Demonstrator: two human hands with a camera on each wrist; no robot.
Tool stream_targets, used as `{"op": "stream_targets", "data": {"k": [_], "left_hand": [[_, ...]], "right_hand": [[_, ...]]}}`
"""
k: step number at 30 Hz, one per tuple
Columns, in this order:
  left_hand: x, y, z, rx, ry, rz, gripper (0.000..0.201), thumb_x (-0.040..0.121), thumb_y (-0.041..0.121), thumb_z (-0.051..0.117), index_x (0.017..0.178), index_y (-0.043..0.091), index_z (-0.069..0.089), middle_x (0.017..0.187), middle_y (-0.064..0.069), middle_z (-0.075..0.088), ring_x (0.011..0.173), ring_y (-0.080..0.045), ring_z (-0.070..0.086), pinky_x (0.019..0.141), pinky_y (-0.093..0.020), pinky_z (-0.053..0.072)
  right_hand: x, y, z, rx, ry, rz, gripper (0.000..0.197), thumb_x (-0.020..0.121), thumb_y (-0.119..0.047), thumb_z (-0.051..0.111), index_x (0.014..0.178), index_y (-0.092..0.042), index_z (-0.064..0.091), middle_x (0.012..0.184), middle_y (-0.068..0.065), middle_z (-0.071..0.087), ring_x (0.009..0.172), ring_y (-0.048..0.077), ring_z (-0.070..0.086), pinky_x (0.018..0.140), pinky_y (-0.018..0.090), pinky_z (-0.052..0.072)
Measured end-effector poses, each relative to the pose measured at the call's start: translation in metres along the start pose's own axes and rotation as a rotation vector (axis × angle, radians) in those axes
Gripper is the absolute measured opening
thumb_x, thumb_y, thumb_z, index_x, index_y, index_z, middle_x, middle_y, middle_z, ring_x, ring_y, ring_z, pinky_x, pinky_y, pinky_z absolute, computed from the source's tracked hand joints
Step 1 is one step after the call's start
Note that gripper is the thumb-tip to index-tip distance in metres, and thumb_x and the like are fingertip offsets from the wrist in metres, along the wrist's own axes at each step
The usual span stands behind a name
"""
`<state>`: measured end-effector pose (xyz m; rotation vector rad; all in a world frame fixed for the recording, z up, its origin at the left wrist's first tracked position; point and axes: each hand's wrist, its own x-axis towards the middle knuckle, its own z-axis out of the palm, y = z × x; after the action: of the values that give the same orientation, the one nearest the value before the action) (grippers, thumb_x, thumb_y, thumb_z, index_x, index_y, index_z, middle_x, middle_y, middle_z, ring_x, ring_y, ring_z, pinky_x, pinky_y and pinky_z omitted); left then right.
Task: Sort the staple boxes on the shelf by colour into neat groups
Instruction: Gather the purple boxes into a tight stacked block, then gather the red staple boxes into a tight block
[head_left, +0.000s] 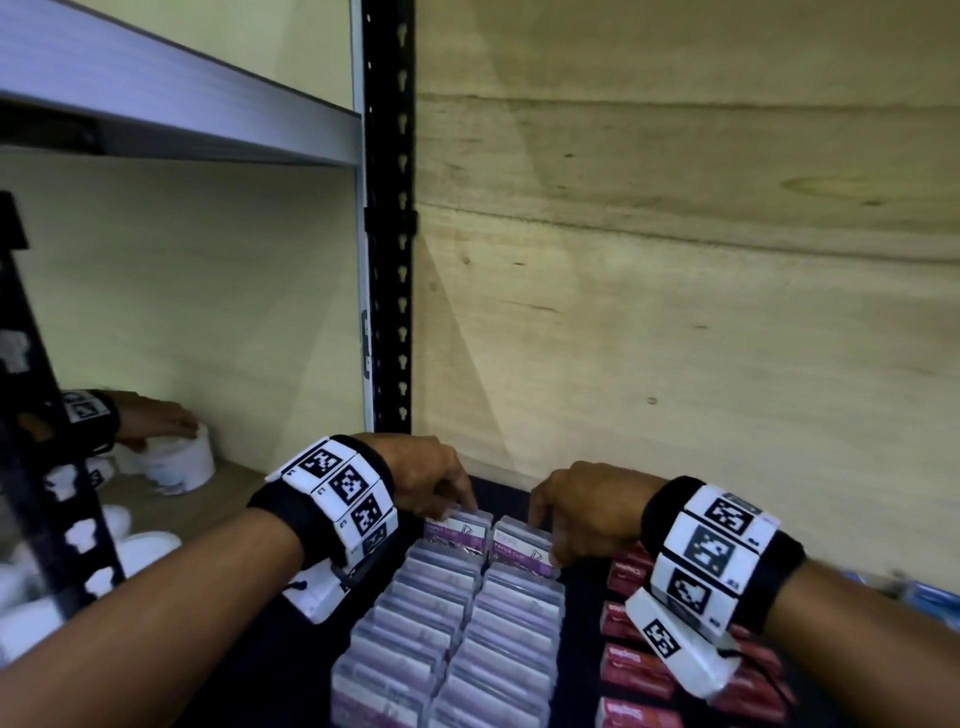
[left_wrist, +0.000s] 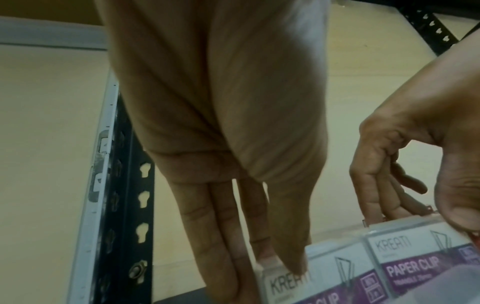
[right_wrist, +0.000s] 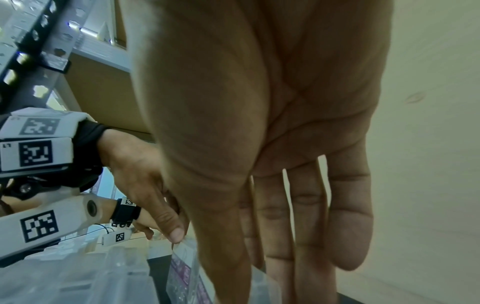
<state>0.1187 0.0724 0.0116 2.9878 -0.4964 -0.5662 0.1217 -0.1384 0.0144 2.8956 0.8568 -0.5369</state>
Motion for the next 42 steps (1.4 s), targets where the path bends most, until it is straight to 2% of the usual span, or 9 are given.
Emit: {"op": "stream_targets", "data": {"k": [5,13,19,27,31,33,37,40,42], "left_hand": [[-0.006,0.004,0.000,0.007,-0.028,0.010,0.036,0.096,0.024,0.060,0.130,0.037,0.061,0.128,0.012,0.063,0.113,-0.009,0.058,0.098,-0.028,0.046],[-0.013,0.007,0.003,-0.013,-0.056,0.021,0.035,0.096,0.024,0.061,0.128,0.039,0.062,0.123,0.012,0.065,0.107,-0.008,0.062,0.096,-0.028,0.049],[-0.020,0.012,0.002,-0.020,-0.070,0.016,0.038,0.096,0.023,0.061,0.131,0.037,0.060,0.128,0.009,0.063,0.113,-0.008,0.059,0.092,-0.020,0.044],[-0.029,0.021,0.002,-0.012,-0.078,-0.048,0.041,0.099,0.021,0.057,0.136,0.036,0.056,0.133,0.009,0.060,0.115,-0.010,0.059,0.097,-0.024,0.045],[-0.038,0.038,-0.005,0.076,0.008,-0.081,0.047,0.098,0.034,0.056,0.144,0.037,0.045,0.142,0.010,0.051,0.127,-0.014,0.050,0.103,-0.029,0.040],[-0.041,0.054,-0.008,0.099,0.089,-0.059,0.045,0.097,0.039,0.056,0.141,0.033,0.049,0.138,0.009,0.054,0.123,-0.015,0.053,0.102,-0.030,0.042],[-0.045,0.098,-0.006,0.077,0.142,0.012,0.032,0.094,0.043,0.060,0.121,0.028,0.061,0.113,0.008,0.065,0.100,-0.012,0.060,0.088,-0.028,0.049],[-0.045,0.134,0.006,0.102,0.127,0.077,0.029,0.092,0.045,0.061,0.114,0.026,0.063,0.106,0.008,0.066,0.093,-0.012,0.060,0.078,-0.026,0.047],[-0.044,0.154,0.017,0.124,0.100,0.104,0.029,0.091,0.046,0.063,0.110,0.025,0.063,0.104,0.008,0.065,0.093,-0.013,0.060,0.078,-0.028,0.048]], "right_hand": [[-0.007,-0.002,0.001,0.004,-0.013,-0.021,0.040,0.085,-0.031,0.075,0.122,-0.026,0.062,0.113,-0.004,0.068,0.102,0.016,0.062,0.093,0.034,0.052],[-0.015,-0.003,0.001,0.014,-0.035,-0.041,0.041,0.085,-0.028,0.075,0.124,-0.025,0.061,0.115,-0.004,0.068,0.104,0.016,0.062,0.094,0.034,0.051],[-0.015,-0.001,0.002,0.026,-0.055,-0.053,0.040,0.085,-0.026,0.075,0.122,-0.028,0.062,0.112,-0.005,0.069,0.103,0.016,0.063,0.096,0.038,0.051],[-0.022,0.006,0.002,0.069,-0.081,-0.091,0.040,0.091,-0.019,0.066,0.130,-0.028,0.058,0.115,-0.008,0.071,0.106,0.011,0.064,0.100,0.034,0.048],[-0.039,0.017,0.003,0.098,-0.017,-0.096,0.046,0.092,-0.032,0.067,0.136,-0.029,0.053,0.126,-0.008,0.064,0.112,0.013,0.061,0.101,0.032,0.047],[-0.053,0.023,0.002,0.112,0.022,-0.097,0.043,0.091,-0.037,0.067,0.132,-0.029,0.056,0.120,-0.010,0.066,0.105,0.011,0.061,0.094,0.029,0.048],[-0.083,0.037,0.006,0.120,0.062,-0.071,0.027,0.090,-0.039,0.068,0.114,-0.029,0.065,0.101,-0.014,0.065,0.087,0.006,0.058,0.078,0.024,0.044],[-0.105,0.049,0.017,0.119,0.067,-0.043,0.020,0.088,-0.039,0.070,0.106,-0.028,0.068,0.095,-0.013,0.068,0.083,0.005,0.060,0.076,0.023,0.046],[-0.118,0.056,0.028,0.111,0.070,-0.018,0.019,0.087,-0.040,0.071,0.102,-0.028,0.068,0.093,-0.012,0.068,0.083,0.006,0.061,0.077,0.024,0.048]]}}
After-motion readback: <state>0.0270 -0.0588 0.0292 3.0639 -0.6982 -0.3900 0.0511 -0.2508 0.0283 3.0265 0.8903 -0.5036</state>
